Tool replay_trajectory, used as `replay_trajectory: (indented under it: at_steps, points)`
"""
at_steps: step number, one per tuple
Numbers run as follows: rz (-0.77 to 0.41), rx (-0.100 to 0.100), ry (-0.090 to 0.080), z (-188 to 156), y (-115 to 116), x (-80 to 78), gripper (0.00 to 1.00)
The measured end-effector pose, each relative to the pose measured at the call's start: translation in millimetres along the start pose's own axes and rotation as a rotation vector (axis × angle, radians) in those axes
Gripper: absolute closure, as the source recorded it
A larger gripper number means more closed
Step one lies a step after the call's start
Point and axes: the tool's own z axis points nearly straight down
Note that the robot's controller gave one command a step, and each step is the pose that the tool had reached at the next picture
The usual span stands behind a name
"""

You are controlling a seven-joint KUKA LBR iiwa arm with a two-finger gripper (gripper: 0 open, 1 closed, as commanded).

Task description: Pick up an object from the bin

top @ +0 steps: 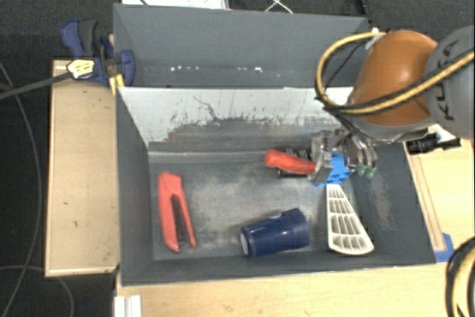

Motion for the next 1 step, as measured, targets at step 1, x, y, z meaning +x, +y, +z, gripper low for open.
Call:
replay_trajectory:
  at_steps: [1]
  points:
    - [-0.001, -0.001, -0.01, -25.9, 0.7, -3.2, 1.0]
